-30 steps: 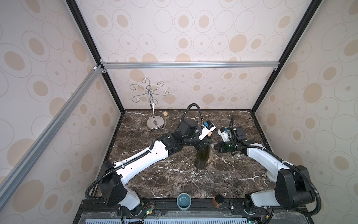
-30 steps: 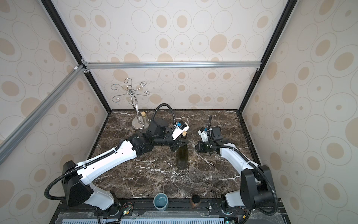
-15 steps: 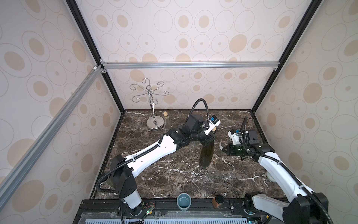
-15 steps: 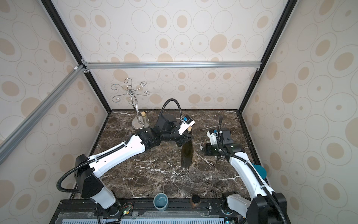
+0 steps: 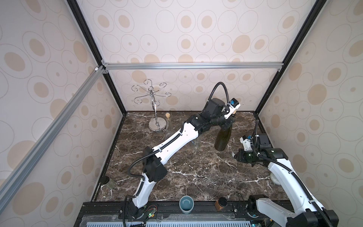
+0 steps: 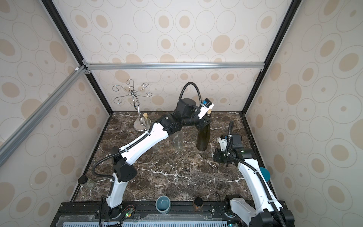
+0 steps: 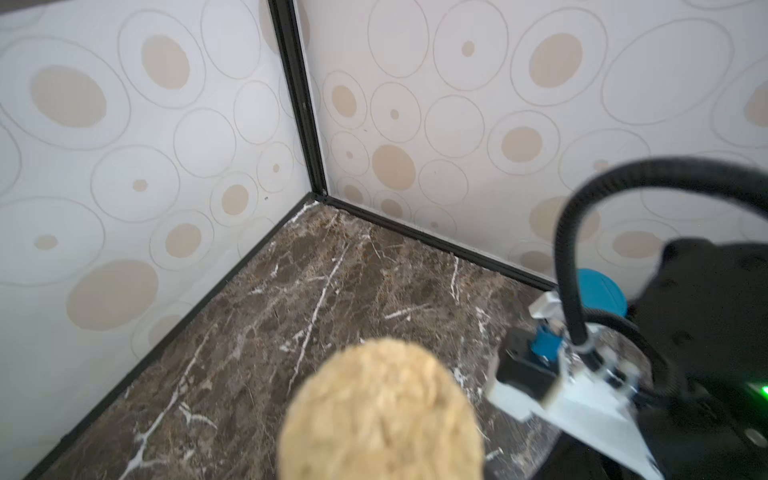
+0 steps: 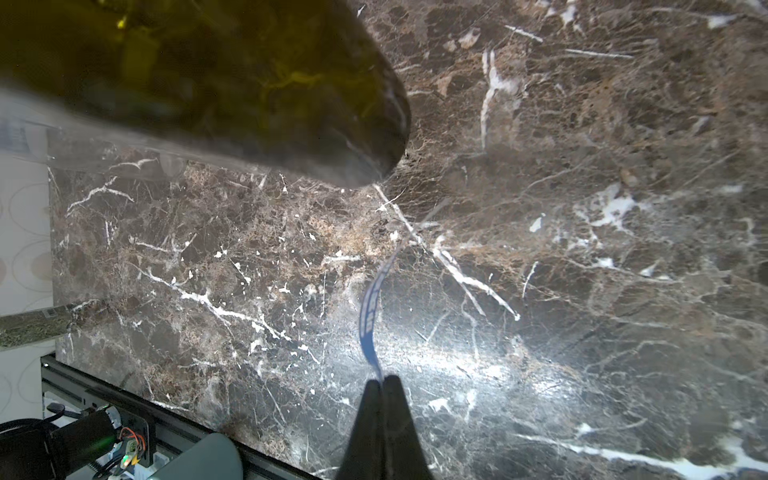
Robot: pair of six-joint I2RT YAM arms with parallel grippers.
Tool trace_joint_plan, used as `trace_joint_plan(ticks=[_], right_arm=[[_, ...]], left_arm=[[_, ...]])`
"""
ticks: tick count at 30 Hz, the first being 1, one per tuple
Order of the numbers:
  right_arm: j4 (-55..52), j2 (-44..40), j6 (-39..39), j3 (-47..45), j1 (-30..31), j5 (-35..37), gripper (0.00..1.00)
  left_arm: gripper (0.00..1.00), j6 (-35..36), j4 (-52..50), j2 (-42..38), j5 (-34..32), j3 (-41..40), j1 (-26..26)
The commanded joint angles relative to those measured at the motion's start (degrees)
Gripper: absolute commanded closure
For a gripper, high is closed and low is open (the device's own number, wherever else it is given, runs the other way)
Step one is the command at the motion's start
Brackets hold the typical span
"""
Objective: Remove the label from the bottle
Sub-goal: Place the bottle at the center of the board.
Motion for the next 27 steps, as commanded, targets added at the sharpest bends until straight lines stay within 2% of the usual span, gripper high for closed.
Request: trace_joint_plan(ticks=[1,3,8,10,15,23,27], right_arm=[[-4.0,-1.6,-0.4,1.8,-0.2,0.5,1.00],[-4.3,-2.4,-0.3,1.6,-0.4,0.4,1.00],[-5.1,-4.0,-0.2,0.8,-0.3,0.5,1.00],[-5.3,-4.4,-0.2,0.4,-0.4,0.6,1.00],[-5.4,-4.6,-0.5,0.3,-0.4,0.9,1.00],[-5.2,-4.5,-0.5,0.0,-0.4,0.7,1.00],[-5.3,-4.5,-0.7,-0.2,-0.5,0.8,1.00]], left_arm=[[1.00,3.5,-3.0,5.7,-0.6,15.4,-0.2],[1.00,3.6,-2.3,7.1,-0.6,16.4,-0.2],[1.00,3.4,5.0,3.3,-0.8,5.3,-0.2],[1.00,3.5,6.3,2.6,-1.2,3.4,-0.1],[1.00,3.6,4.7,4.6,-1.5,6.5,-0.1],[1.00,3.4,5.2,5.4,-1.9,6.6,0.2],[0.78,3.3,5.7,6.0,-1.9,6.6,0.3]])
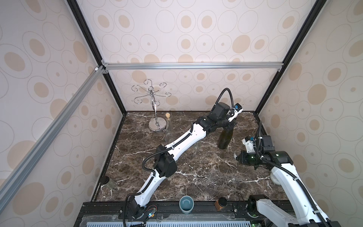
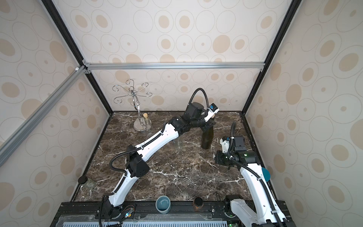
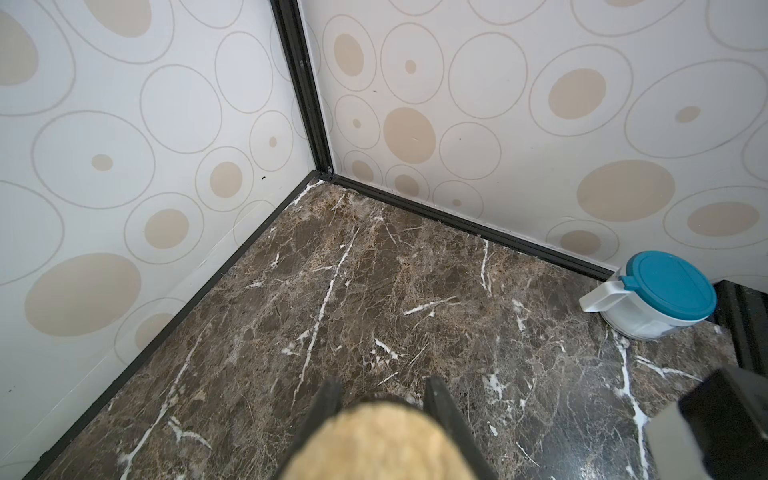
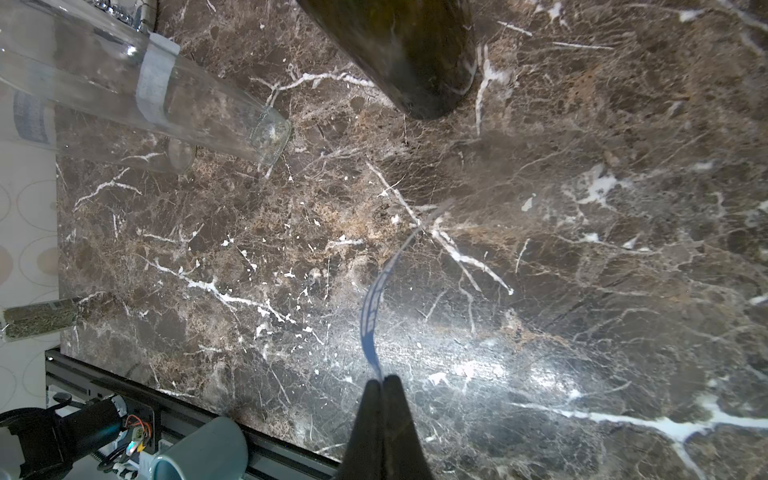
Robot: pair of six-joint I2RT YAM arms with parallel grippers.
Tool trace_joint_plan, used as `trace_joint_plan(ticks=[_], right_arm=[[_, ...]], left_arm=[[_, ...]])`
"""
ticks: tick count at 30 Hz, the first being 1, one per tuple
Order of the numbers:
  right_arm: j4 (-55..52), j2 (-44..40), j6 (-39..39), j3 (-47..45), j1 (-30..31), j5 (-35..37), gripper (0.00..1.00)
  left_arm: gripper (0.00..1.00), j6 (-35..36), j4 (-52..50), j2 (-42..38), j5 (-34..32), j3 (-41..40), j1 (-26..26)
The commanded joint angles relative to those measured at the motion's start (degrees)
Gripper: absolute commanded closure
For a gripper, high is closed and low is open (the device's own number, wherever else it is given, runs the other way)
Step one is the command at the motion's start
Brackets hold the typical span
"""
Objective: Remove the label from the bottle
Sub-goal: Place the bottle at the center of the board.
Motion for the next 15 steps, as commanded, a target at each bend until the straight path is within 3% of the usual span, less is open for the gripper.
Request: trace_joint_plan(ticks=[1,3,15], right_arm=[[-1.5,-0.5,-0.7,-0.6,-0.3,0.6,1.00],[-1.8,-0.5,-0.7,-0.5,-0.3,0.7,1.00],[-3.4,-0.6,-0.9,0.7,-0.2,1.3,1.00]], left_arm=[[0.75,1.5,5.3,-1.9,-0.5,3.7,0.3],[0.63,1.4,5.6,-1.8,-0.6,3.7,0.4],[0.23,1.1,7.2,-3.4,-0.7,3.8,1.1]])
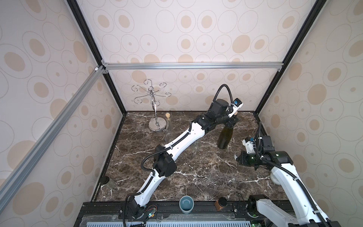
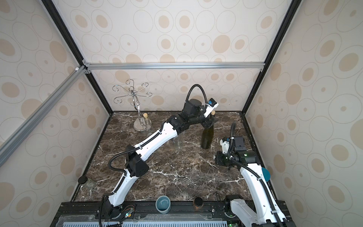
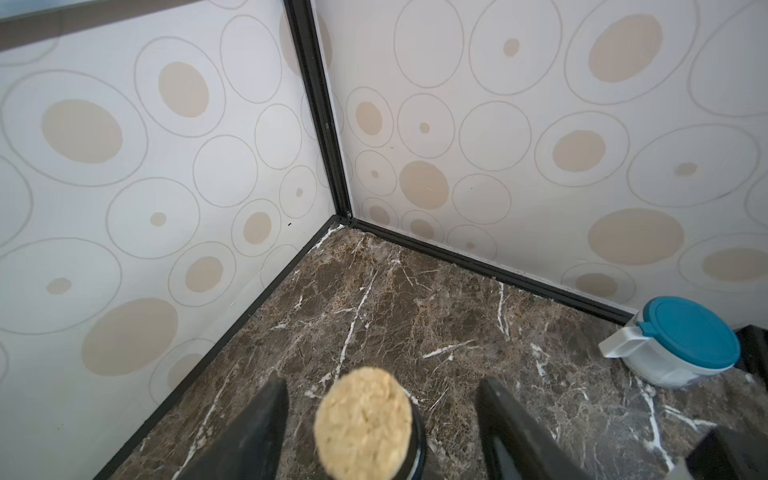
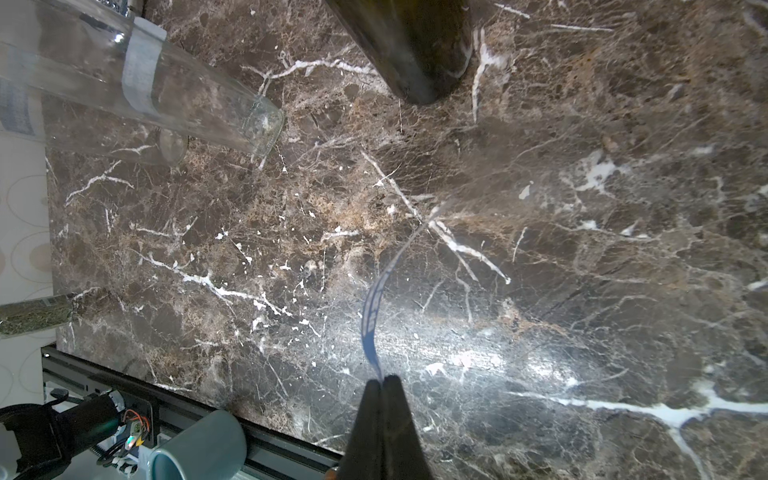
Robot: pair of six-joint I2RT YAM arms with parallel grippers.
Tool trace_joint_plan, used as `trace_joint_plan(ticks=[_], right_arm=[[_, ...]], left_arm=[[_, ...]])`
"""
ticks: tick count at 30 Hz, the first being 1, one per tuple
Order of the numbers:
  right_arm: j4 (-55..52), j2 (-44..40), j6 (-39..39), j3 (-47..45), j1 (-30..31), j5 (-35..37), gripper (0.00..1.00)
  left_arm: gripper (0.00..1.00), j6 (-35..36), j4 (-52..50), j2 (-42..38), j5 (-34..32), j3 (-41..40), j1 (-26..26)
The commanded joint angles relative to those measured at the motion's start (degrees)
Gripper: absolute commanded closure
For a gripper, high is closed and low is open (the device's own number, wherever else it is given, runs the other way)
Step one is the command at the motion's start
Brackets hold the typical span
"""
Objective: Remove the label from the bottle
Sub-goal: Place the bottle at the center of the board, then place the label at the center of the board.
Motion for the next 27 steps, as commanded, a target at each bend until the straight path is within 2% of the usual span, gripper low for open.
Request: trace_joint_plan(ticks=[1,6,11,15,18,27], right_arm=[[-2.0,-0.6,-0.8,0.7,-0.2,1.1,1.00],[-5.0,0.1,-1.0,2.2,-0.2,2.7,1.00],[-9.4,2.2,-0.6,4.0,-0.2,2.9,1.00],[-11.6,3.6,0.2,4.2,-0.1,2.4,1.00],[-12.9,4.1,0.6,3.8,-0.1,2.9,1.00],[-15.1,5.2,3.6,1.0,2.6,5.4,1.00]], left_arm=[[0.19,0.7,1.6,-3.7,-0.3,2.5,0.4],[0.01,1.0,1.2,-6.5,-1.5,2.4,0.6],[0.00,-0.1,-0.4,-10.2,-2.9,1.6,0.8],[0.00,-1.8,-0.4,-15.1,-3.2,-2.9,0.9],[0.00,-2.7,1.8,-20.8,-3.5,-10.5,0.9],[0.00,-5.7,20.3,-44.5,-9.9,-46.7,1.3]])
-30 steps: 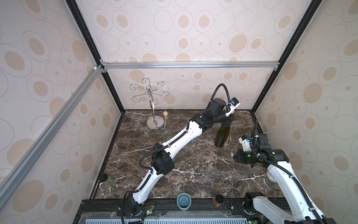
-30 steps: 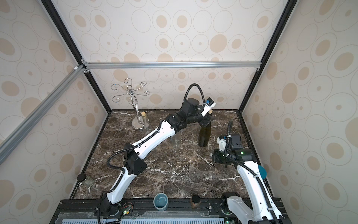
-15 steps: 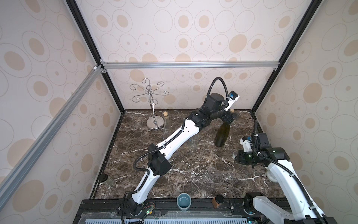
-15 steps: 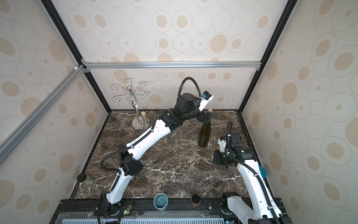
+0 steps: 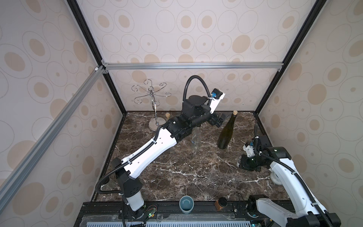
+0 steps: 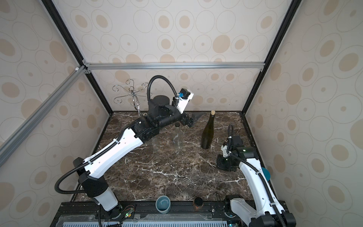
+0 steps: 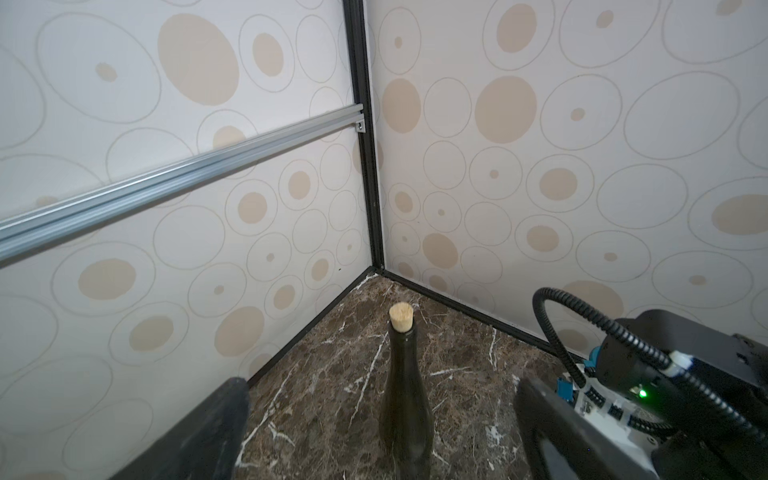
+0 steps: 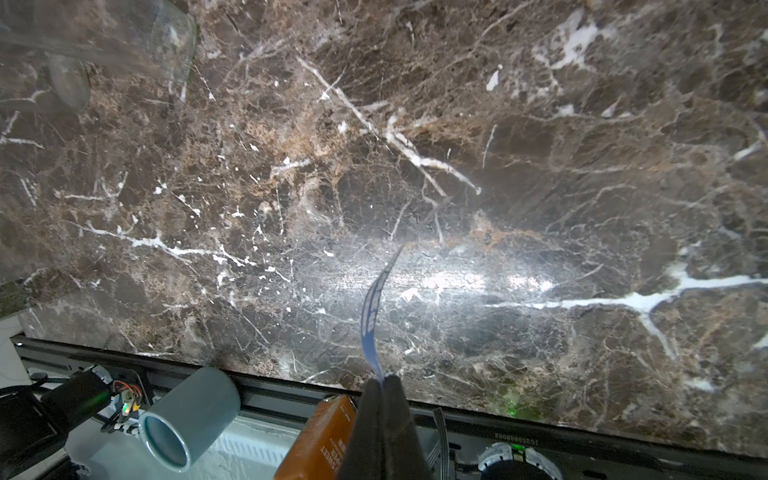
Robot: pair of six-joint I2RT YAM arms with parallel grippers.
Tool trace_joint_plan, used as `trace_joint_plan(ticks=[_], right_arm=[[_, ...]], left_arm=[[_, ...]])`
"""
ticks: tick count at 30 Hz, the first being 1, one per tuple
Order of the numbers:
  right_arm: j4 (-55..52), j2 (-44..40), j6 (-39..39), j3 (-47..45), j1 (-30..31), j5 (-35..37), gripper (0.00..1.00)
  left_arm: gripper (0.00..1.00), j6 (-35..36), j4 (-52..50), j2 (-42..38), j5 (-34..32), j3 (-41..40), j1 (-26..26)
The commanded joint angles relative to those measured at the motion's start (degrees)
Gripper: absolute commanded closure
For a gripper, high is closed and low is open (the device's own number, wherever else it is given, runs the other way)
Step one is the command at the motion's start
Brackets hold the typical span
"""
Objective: Remove the label from the bottle
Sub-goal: Place the label at the center of the board.
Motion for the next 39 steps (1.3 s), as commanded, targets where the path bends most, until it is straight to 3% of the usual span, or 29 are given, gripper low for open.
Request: trace_joint_plan(ticks=[1,8,13,22,39], right_arm=[[-3.2,1.2,1.9,-1.7,2.0,2.2,1.00],[-1.9,4.7,2.4,-4.2,4.1,3.4,1.00],[-1.1,7.6,1.9,-5.0,4.9,4.4,1.00],[1.0,11.6,2.2,-5.8,6.0,4.5,1.00],[6.3,18.1,1.8,-7.1,6.2,3.3,1.00]], left_arm=[[0.00,-2.9,9.9,-7.7,-3.9,-9.6,0.6],[0.00,-8.0,16.5,-22.2,-6.8,-30.5,1.6],[0.00,-10.1,16.2,-28.7,-8.8,-38.6,2.6],[0.00,-11.5,13.4,-32.0,-8.8,-42.0,4.3],[0.00,-13.3,14.1,-28.9,-4.5,-40.9,5.2]])
